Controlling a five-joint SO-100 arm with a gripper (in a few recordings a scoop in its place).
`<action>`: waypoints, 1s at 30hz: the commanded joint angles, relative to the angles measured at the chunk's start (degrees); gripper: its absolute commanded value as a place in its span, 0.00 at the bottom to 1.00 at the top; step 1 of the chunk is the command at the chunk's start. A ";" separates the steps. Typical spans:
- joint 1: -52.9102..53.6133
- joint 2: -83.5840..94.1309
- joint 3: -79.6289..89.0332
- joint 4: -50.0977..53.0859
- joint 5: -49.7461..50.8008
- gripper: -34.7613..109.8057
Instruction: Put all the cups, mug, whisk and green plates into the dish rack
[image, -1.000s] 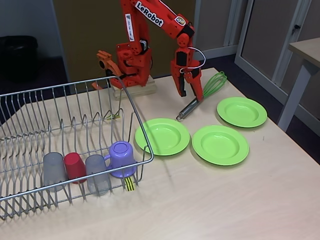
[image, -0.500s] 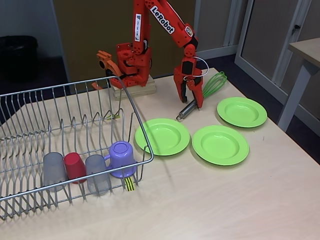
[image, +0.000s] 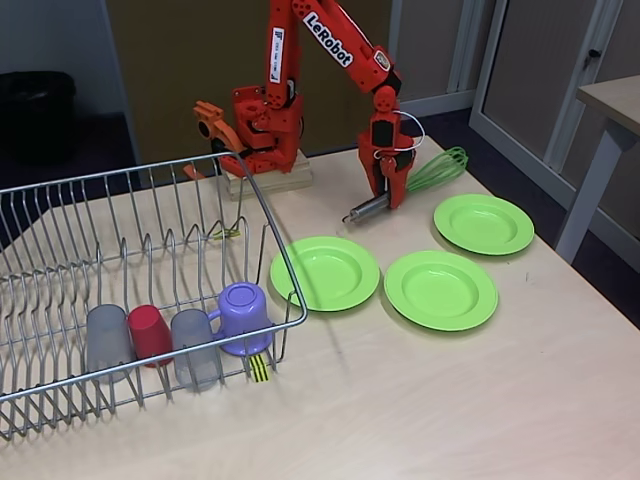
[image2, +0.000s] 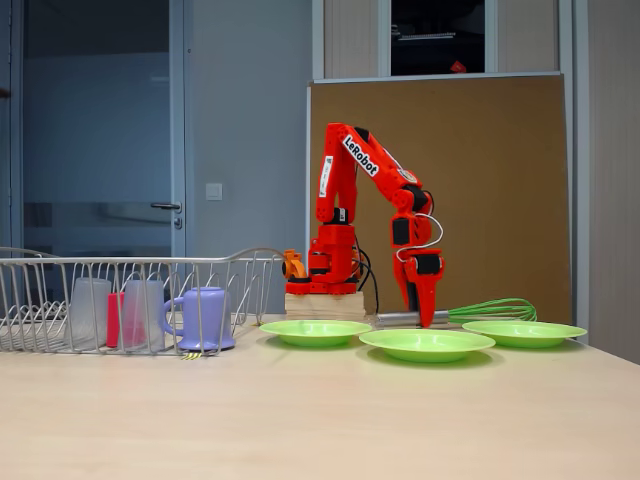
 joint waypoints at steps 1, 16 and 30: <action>0.00 11.07 -2.02 8.79 2.02 0.24; 39.73 34.98 -26.28 37.79 -49.48 0.24; 80.16 25.40 -47.20 40.61 -84.55 0.24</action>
